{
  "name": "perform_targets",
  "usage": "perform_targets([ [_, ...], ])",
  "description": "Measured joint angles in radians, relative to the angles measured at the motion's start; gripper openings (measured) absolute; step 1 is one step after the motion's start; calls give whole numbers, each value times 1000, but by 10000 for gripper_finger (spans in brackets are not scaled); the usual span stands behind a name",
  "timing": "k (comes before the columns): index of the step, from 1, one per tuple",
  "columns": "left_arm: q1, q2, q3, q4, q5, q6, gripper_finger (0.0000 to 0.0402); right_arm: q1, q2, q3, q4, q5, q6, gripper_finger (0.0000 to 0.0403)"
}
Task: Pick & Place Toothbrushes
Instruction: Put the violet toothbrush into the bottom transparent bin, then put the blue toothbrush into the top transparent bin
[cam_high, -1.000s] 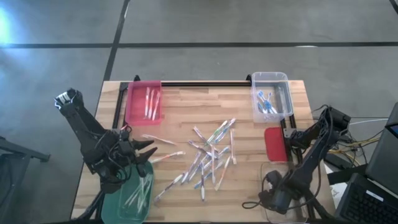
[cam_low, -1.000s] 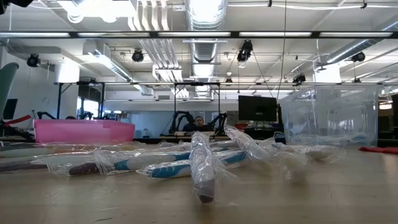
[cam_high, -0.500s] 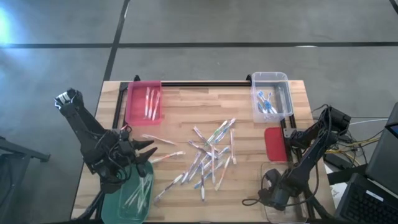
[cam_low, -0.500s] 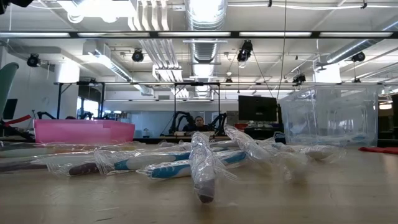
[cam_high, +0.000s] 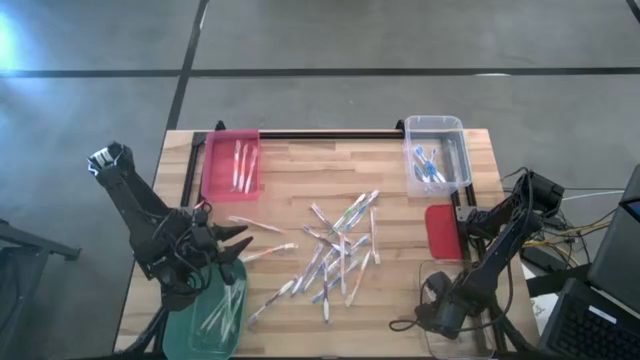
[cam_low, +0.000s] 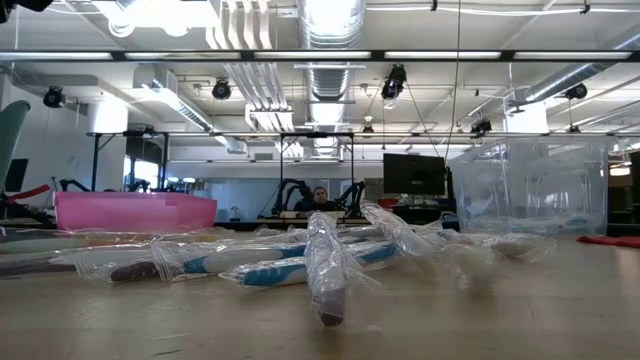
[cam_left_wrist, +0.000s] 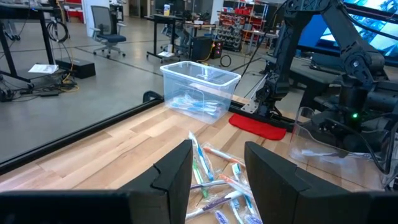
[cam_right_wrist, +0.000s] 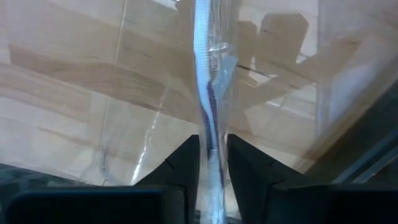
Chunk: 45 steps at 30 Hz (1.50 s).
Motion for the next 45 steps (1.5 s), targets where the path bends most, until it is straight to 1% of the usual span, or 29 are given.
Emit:
perform_targets([
  [13, 0, 0, 0, 0, 0, 0, 152, 0, -4, 22, -1, -5, -11, 153],
  [17, 1, 0, 0, 0, 0, 0, 152, 0, -32, 34, -11, -19, -7, 166],
  [20, 1, 0, 0, 0, 0, 0, 152, 0, -58, 57, -61, -18, 4, 168],
  [26, 1, 0, 0, 0, 0, 0, 152, 0, -100, 147, -231, -18, 8, 146],
  [33, 1, 0, 0, 0, 0, 0, 152, -1, -105, 302, -464, -2, 8, 112],
  [38, 1, 0, 0, 0, 0, 0, 152, -11, -104, 392, -579, 135, -6, 89],
  [45, 1, 0, 0, 0, 0, 0, 152, -81, -106, 471, -701, 317, -129, 59],
])
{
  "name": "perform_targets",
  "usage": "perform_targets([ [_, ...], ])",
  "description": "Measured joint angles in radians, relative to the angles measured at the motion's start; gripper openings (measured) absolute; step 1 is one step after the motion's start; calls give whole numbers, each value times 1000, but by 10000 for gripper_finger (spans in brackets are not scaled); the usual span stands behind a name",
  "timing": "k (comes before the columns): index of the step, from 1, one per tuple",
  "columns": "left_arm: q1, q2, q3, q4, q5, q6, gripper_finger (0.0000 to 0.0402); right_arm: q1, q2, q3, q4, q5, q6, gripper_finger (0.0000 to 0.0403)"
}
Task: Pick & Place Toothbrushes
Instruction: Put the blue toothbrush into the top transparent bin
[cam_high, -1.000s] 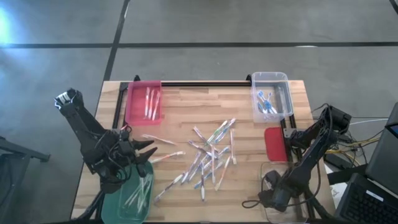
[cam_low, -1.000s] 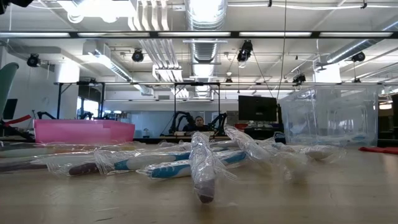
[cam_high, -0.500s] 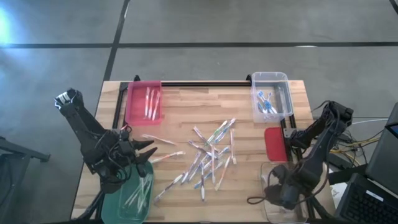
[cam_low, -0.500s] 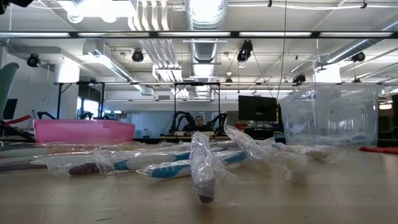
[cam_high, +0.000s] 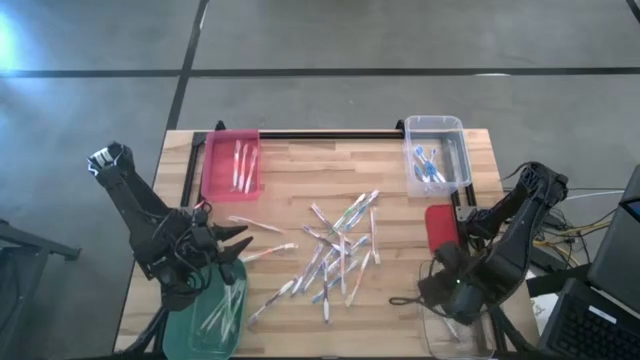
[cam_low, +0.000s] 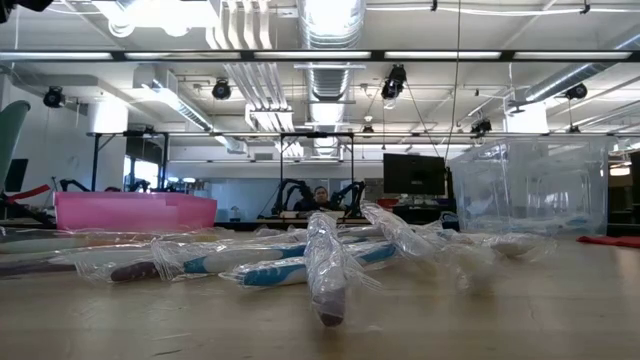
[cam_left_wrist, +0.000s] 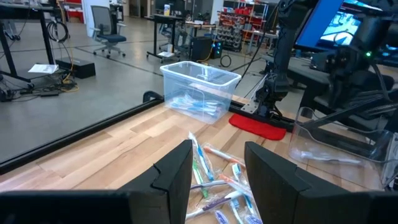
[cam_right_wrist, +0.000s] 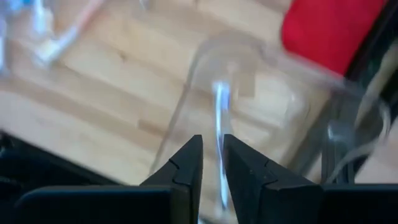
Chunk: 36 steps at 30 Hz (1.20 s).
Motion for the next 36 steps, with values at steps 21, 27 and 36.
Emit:
perform_targets([
  [21, -1, 0, 0, 0, 0, 0, 152, -410, 0, 13, 153, 115, -652, 47],
  [27, 0, 0, 0, 0, 0, 0, 152, -465, 0, 13, 331, 162, -816, 62],
  [36, 0, 0, 0, 0, 0, 0, 152, -578, 26, 14, 389, 208, -855, 83],
])
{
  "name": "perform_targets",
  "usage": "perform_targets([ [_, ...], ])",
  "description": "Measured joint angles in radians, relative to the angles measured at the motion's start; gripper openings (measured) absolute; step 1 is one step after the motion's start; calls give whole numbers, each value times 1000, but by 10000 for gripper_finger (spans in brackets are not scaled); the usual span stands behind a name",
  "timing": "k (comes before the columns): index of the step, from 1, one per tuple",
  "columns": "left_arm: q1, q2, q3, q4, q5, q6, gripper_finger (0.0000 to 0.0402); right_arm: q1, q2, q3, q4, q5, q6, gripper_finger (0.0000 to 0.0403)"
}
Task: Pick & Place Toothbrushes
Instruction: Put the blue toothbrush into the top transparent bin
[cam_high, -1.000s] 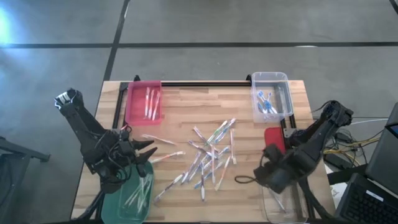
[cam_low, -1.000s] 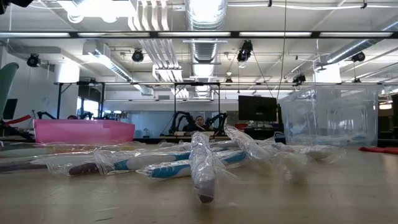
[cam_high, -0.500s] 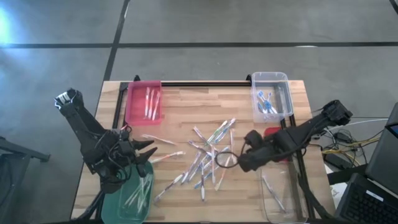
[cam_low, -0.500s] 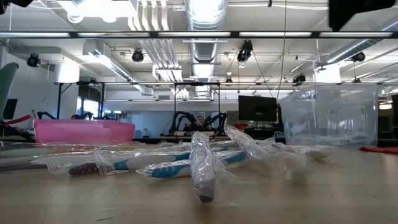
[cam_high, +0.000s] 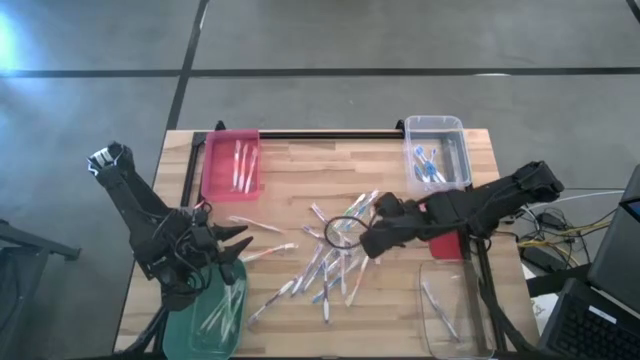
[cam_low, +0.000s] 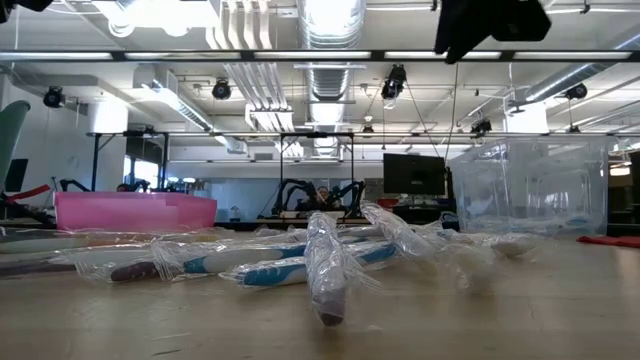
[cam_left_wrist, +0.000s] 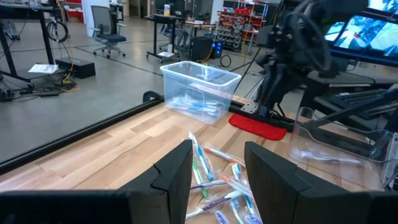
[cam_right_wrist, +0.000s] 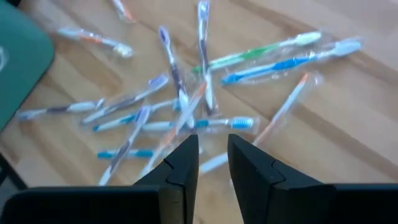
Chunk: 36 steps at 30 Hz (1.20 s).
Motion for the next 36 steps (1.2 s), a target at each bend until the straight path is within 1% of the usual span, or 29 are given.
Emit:
perform_targets([
  [4, 1, 0, 0, 0, 0, 0, 152, -63, 26, 0, 34, 0, -50, 98],
  [7, 1, 0, 0, 1, 0, 0, 152, -104, 42, 0, 32, 15, -27, 110],
  [9, 1, 0, 0, 0, 0, 0, 152, -124, 49, -1, 31, 56, 27, 119],
  [12, 1, 0, 0, 0, 0, 0, 152, -155, 59, -3, 25, 109, 160, 133],
  [14, 1, 0, 0, 0, 0, 0, 152, -179, 68, -5, 24, 113, 252, 144],
  [19, 0, 0, 0, 0, 0, 0, 152, -221, 102, -6, 25, 115, 301, 170],
  [25, 0, 0, 0, 0, 0, 0, 152, -253, 174, -6, 30, 103, 471, 202],
  [27, 0, 0, 0, 0, 0, 0, 152, -264, 202, -6, 31, 87, 544, 214],
  [29, 0, 0, 0, 0, 0, 0, 152, -276, 231, -6, 31, 43, 601, 226],
  [33, 0, 0, 0, 0, 0, 0, 152, -297, 285, -6, 33, -61, 632, 247],
  [36, 0, 0, 0, 0, 0, 0, 152, -303, 320, -6, 34, -100, 648, 259],
])
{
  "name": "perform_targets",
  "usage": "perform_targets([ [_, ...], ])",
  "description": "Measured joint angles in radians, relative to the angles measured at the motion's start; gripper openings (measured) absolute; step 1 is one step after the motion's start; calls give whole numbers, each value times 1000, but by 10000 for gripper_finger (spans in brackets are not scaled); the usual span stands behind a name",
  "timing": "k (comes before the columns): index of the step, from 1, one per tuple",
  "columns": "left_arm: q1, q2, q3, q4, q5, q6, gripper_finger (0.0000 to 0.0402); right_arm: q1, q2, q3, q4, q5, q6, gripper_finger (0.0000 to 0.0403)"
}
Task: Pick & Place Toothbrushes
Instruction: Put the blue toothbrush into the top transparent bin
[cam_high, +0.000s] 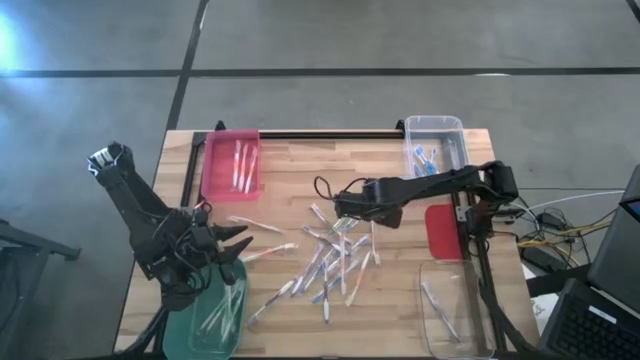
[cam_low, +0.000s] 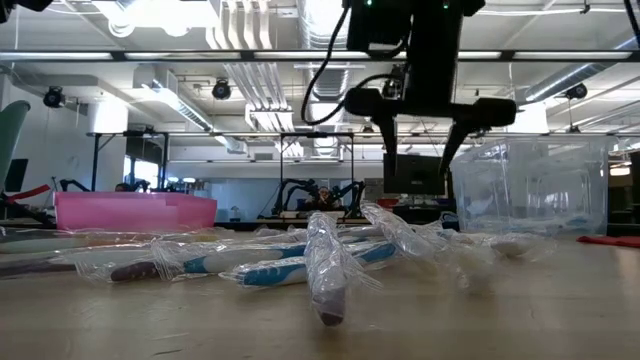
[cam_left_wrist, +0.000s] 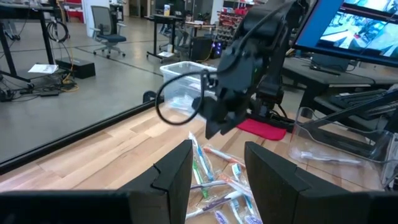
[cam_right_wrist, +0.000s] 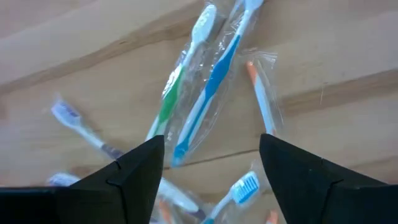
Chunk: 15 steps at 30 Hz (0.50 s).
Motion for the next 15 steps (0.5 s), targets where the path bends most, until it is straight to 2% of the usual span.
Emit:
perform_targets([
  [7, -1, 0, 0, 0, 0, 0, 152, -19, 43, -1, 19, -30, -1, 269],
  [15, -1, 0, 0, 0, 0, 0, 152, -43, 79, -9, 94, -33, -14, 241],
])
